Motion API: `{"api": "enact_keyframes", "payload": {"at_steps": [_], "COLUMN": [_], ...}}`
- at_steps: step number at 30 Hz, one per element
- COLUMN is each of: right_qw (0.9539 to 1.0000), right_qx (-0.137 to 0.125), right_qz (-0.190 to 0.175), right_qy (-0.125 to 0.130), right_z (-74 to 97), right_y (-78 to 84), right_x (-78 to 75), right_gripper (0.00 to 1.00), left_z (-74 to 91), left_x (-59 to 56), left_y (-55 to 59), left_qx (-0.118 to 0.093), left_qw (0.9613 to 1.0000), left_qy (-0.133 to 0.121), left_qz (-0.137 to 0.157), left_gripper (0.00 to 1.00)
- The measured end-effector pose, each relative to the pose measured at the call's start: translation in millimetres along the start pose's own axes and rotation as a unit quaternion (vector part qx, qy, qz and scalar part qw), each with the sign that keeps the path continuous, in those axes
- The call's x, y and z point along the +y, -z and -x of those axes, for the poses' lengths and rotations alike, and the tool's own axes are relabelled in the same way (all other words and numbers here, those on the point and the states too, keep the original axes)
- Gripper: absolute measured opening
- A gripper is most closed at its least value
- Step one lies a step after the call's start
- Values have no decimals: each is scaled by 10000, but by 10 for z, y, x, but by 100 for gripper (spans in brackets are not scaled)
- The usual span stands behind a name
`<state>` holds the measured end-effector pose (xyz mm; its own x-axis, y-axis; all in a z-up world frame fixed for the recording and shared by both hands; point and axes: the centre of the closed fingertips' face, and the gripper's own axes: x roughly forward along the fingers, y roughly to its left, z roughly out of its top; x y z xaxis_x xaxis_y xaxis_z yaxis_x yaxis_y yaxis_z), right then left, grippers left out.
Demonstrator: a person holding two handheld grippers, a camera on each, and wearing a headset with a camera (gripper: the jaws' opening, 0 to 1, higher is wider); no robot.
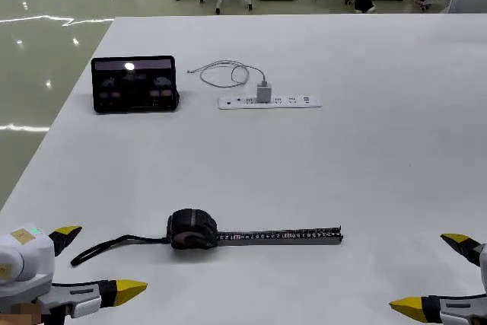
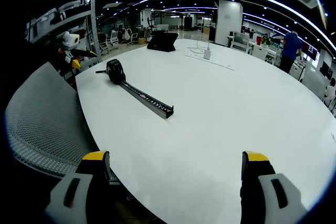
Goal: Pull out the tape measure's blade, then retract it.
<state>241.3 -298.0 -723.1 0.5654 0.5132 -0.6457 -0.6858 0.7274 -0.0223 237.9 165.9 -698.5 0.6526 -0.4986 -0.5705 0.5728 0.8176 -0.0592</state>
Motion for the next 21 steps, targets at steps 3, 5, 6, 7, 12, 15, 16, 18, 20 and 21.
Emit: {"api": "enact_keyframes", "payload": {"at_steps": [3, 5, 6, 7, 12, 15, 16, 18, 20, 21], "right_qw": [10000, 10000, 10000, 10000, 10000, 9999, 9999, 9999, 9999, 9999], "right_qx": [-7, 0, 10, 24, 24, -28, -29, -24, -37, -50], "right_qz": [-15, -3, -11, -17, -8, -18, -5, 20, 35, 53], "right_qy": [1, -11, -23, -36, -95, -101, -97, -106, -130, -132], "right_z": [25, 34, 36, 37, 60, 77, 77, 74, 71, 74], "right_y": [22, 36, 50, 64, 61, 30, 26, 24, 14, 5], "right_x": [-19, -20, -23, -17, 25, 40, 43, 47, 58, 64], "right_gripper": [100, 100, 100, 100, 100, 100, 100, 100, 100, 100], "left_z": [39, 58, 65, 72, 114, 115, 114, 112, 105, 103], "left_x": [31, 56, 66, 71, 43, 35, 38, 47, 62, 63], "left_y": [-8, -6, 2, 15, 10, -3, -4, -16, -32, -42], "left_qx": [-15, -28, -31, -32, -49, -52, -42, -46, -54, -51], "left_qw": [10000, 9999, 9999, 9999, 9997, 9998, 9998, 9998, 9998, 9998], "left_qy": [-52, -109, -129, -147, -221, -211, -208, -201, -210, -201], "left_qz": [-3, 8, 25, 46, 82, 47, 31, 31, 22, 28], "left_gripper": [100, 100, 100, 100, 100, 100, 100, 100, 100, 100]}}
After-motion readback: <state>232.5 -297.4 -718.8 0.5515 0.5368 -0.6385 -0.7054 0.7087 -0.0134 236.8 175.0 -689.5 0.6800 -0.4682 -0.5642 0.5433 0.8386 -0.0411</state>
